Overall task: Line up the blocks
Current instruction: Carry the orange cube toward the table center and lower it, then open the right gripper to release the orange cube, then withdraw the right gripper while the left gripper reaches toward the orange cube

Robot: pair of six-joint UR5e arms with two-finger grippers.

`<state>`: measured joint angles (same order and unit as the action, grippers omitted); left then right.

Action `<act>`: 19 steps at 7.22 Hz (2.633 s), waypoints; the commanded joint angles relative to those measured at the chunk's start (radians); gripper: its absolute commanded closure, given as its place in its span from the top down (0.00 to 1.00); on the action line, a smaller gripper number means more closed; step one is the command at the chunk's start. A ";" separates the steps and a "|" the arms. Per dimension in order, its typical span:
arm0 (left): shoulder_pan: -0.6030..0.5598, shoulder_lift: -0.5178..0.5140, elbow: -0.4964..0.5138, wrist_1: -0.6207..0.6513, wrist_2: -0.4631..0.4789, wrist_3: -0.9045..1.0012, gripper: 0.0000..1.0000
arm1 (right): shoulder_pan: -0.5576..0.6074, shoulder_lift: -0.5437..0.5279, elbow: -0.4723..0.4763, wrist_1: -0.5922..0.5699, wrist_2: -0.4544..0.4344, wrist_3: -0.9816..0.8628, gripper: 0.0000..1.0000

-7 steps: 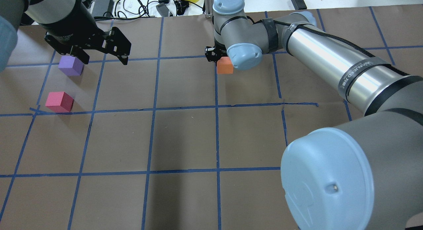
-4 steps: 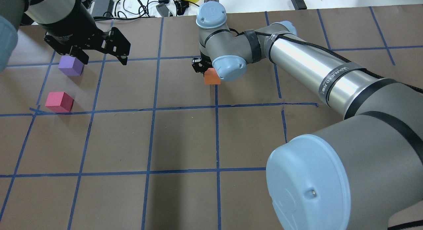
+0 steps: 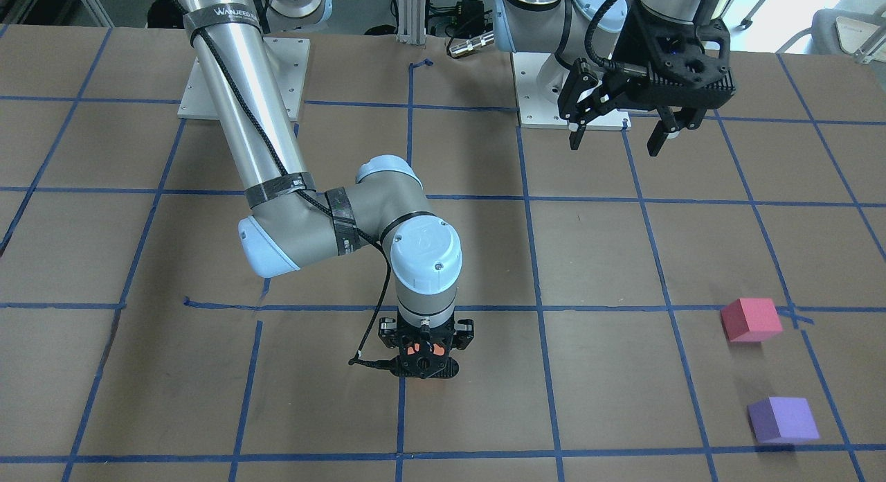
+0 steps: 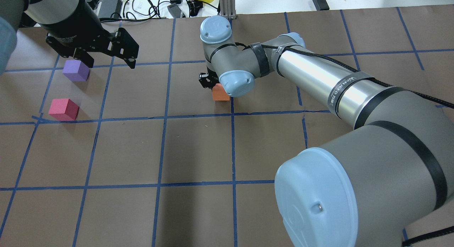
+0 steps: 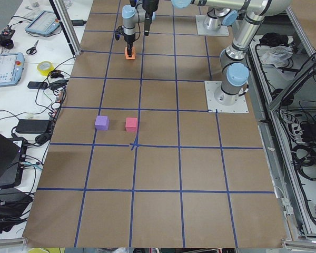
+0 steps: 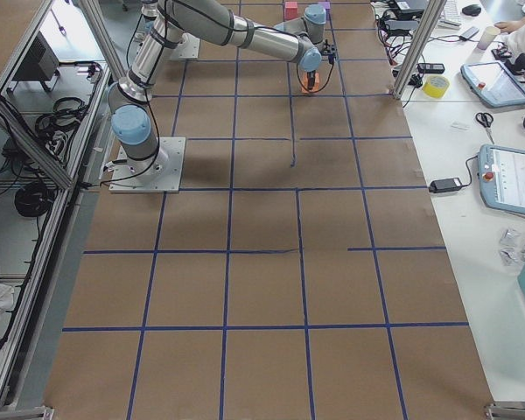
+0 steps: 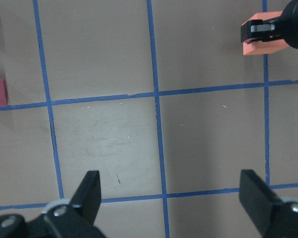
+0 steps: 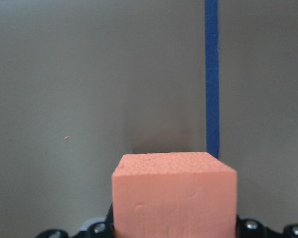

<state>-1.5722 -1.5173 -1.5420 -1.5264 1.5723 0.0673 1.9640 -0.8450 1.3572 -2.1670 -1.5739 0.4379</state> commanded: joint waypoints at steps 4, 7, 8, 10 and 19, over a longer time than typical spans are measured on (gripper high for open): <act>0.000 -0.007 0.003 0.003 0.003 0.009 1.00 | 0.003 -0.028 -0.003 -0.001 0.003 0.022 1.00; -0.009 -0.058 -0.006 0.011 0.002 0.003 1.00 | -0.029 -0.147 0.010 0.067 -0.001 0.004 1.00; -0.009 -0.091 -0.030 0.014 0.003 0.003 1.00 | -0.062 -0.201 0.011 0.109 0.000 -0.040 1.00; -0.008 -0.183 -0.131 0.197 -0.011 -0.006 1.00 | -0.184 -0.317 0.011 0.290 0.031 -0.250 1.00; -0.104 -0.457 -0.060 0.376 0.002 -0.136 1.00 | -0.284 -0.566 0.097 0.578 0.017 -0.329 1.00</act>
<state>-1.6368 -1.9387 -1.6559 -1.1509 1.5737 -0.0374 1.6876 -1.4086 1.4125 -1.5545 -1.5941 0.1109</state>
